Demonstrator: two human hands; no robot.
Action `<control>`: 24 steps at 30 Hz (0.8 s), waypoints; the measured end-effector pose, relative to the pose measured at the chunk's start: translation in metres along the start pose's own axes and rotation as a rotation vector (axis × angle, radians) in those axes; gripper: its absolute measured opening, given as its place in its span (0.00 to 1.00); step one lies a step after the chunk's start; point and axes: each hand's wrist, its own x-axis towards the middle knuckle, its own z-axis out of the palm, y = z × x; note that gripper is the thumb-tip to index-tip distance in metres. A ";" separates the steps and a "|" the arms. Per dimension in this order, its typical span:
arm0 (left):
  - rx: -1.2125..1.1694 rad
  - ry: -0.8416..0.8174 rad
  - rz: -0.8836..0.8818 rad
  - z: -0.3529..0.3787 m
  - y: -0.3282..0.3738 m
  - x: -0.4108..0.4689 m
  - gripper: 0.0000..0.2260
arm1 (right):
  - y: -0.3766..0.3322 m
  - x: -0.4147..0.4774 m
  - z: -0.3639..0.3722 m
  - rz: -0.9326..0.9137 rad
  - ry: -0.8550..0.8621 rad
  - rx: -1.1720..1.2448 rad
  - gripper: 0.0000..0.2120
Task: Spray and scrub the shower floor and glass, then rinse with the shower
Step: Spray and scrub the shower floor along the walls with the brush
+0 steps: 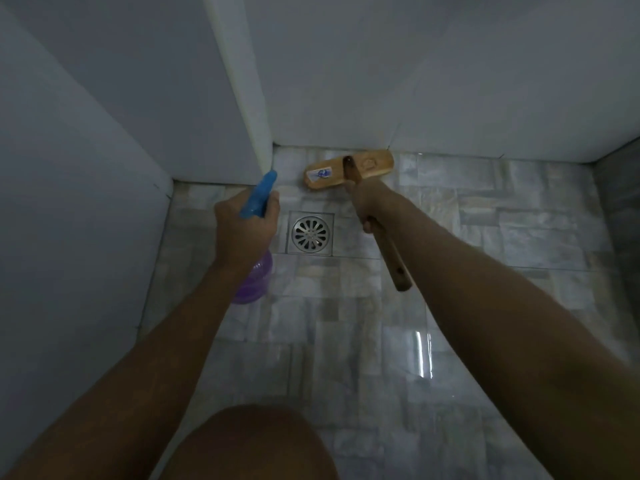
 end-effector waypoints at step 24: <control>-0.221 -0.183 0.157 0.016 0.136 -0.015 0.12 | 0.149 -0.156 -0.039 0.053 0.129 0.191 0.22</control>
